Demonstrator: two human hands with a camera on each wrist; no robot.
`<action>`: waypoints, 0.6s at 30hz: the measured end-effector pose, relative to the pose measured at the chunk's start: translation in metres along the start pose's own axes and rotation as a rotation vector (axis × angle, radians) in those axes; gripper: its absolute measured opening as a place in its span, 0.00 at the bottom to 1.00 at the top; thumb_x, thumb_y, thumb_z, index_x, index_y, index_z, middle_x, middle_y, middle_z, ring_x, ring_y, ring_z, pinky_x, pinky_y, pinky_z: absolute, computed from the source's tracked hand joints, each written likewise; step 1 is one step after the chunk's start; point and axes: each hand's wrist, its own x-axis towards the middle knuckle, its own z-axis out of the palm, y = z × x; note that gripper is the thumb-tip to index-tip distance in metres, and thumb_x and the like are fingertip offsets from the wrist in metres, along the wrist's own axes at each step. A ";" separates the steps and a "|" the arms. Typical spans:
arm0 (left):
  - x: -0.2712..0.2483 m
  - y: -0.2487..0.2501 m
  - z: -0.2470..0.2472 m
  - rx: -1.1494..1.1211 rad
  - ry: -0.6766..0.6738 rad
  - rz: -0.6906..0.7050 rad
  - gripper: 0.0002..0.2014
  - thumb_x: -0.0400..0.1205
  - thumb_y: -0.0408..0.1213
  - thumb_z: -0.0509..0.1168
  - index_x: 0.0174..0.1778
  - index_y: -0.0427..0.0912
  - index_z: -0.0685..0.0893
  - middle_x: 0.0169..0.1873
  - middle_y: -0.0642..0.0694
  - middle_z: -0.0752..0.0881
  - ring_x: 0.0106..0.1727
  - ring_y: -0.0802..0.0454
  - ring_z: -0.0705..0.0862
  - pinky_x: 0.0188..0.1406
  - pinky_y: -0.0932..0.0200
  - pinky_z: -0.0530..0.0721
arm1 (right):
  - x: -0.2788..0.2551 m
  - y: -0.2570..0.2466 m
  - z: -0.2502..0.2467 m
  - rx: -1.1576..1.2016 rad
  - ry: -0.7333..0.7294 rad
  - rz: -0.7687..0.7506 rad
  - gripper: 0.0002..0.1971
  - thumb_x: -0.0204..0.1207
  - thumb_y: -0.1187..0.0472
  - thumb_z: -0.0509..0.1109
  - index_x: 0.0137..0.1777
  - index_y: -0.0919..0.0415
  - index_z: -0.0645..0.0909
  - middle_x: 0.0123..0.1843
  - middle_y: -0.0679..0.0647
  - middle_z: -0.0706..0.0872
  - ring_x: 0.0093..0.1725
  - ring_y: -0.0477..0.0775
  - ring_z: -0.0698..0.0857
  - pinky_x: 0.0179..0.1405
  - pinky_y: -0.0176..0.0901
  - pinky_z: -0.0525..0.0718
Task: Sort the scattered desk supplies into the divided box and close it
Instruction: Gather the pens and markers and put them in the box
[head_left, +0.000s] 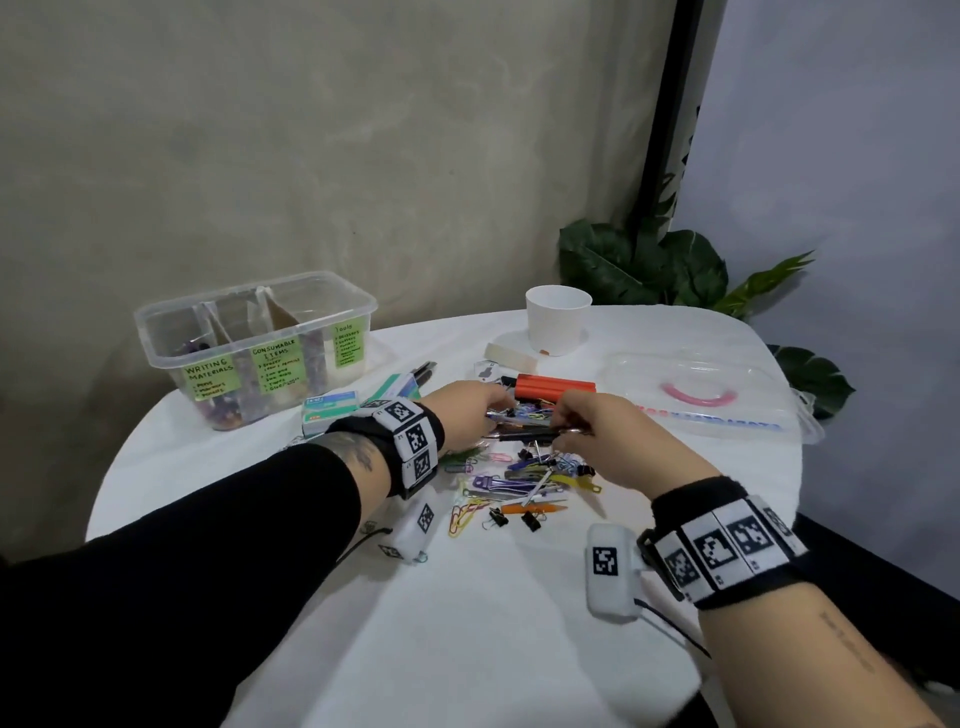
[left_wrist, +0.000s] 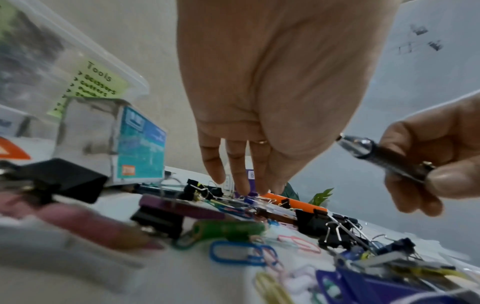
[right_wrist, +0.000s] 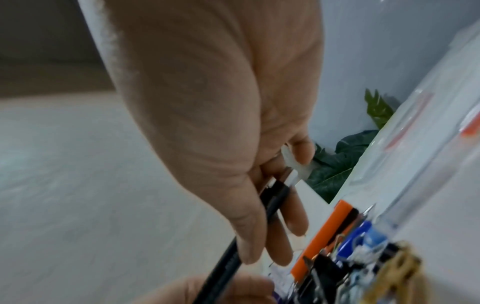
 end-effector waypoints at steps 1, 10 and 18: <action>0.002 0.003 0.002 0.020 -0.032 0.009 0.23 0.83 0.31 0.62 0.74 0.50 0.78 0.68 0.50 0.83 0.67 0.49 0.81 0.64 0.59 0.76 | -0.005 0.006 -0.003 0.015 0.013 0.011 0.06 0.79 0.59 0.72 0.47 0.46 0.79 0.45 0.46 0.84 0.44 0.50 0.83 0.41 0.45 0.80; 0.013 0.016 0.012 0.165 -0.034 -0.051 0.07 0.78 0.40 0.72 0.52 0.47 0.88 0.48 0.52 0.88 0.48 0.53 0.84 0.47 0.60 0.82 | -0.024 0.044 -0.013 0.308 0.152 0.103 0.23 0.85 0.68 0.60 0.73 0.42 0.72 0.51 0.54 0.83 0.38 0.53 0.89 0.45 0.47 0.85; 0.000 0.034 -0.002 0.043 0.036 -0.174 0.14 0.84 0.46 0.66 0.43 0.39 0.89 0.37 0.46 0.86 0.36 0.51 0.81 0.33 0.60 0.76 | -0.012 0.046 -0.005 0.512 0.157 0.285 0.15 0.80 0.70 0.61 0.61 0.56 0.80 0.45 0.56 0.81 0.38 0.54 0.78 0.39 0.45 0.75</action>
